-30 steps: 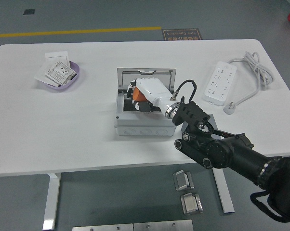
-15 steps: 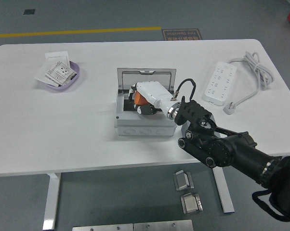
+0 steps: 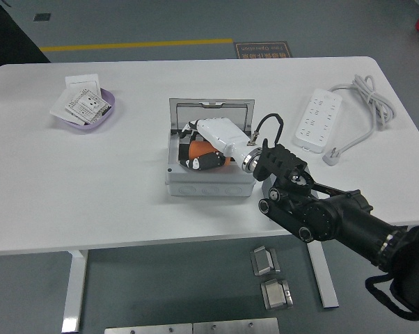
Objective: Pick up the cylinder from the cube,place it in the box,flap close box
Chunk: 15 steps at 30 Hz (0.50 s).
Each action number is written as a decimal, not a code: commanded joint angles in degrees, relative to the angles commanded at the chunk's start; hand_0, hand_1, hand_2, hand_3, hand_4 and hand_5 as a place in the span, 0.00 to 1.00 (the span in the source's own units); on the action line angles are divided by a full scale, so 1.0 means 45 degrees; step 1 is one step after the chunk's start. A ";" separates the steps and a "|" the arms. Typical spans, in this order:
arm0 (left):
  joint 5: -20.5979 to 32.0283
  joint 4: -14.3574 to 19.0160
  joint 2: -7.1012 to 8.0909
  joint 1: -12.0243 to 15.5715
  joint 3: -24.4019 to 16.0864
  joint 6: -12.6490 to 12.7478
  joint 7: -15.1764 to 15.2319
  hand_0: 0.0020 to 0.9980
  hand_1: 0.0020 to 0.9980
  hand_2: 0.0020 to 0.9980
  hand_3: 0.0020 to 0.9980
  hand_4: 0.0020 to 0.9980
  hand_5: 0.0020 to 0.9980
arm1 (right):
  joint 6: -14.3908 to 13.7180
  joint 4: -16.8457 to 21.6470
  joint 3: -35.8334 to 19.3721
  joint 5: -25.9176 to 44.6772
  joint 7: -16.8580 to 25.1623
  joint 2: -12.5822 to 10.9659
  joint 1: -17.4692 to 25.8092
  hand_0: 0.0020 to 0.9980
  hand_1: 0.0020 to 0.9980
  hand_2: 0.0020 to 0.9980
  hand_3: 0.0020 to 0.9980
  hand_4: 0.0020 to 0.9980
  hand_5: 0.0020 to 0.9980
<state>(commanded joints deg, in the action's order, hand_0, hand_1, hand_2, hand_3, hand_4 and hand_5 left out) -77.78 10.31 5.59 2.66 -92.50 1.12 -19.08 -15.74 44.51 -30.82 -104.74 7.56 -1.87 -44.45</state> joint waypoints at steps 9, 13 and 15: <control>0.0033 0.0000 0.0005 -0.0032 0.0067 -0.0031 0.0009 0.63 0.61 0.57 0.59 0.67 0.29 | 0.0044 -0.0010 -0.0103 -0.0101 0.0063 -0.0149 -0.0017 0.62 0.61 0.62 0.73 1.00 0.42; 0.0094 0.0000 -0.0010 -0.0007 0.0110 -0.0065 0.0006 0.63 0.61 0.57 0.59 0.67 0.29 | 0.0128 0.0114 -0.0299 -0.0273 0.0016 -0.0206 0.0047 0.62 0.61 0.62 0.73 1.00 0.42; 0.0100 0.0000 -0.0028 0.0004 0.0118 -0.0086 0.0002 0.63 0.61 0.57 0.59 0.67 0.28 | 0.0205 0.0239 -0.0526 -0.0412 -0.0032 -0.0280 0.0115 0.65 0.61 0.62 0.73 1.00 0.43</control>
<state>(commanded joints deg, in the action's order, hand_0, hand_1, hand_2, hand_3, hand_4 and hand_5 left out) -77.33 10.31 5.47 2.68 -91.97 0.73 -19.07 -14.81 45.58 -33.19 -106.59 7.42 -3.13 -43.93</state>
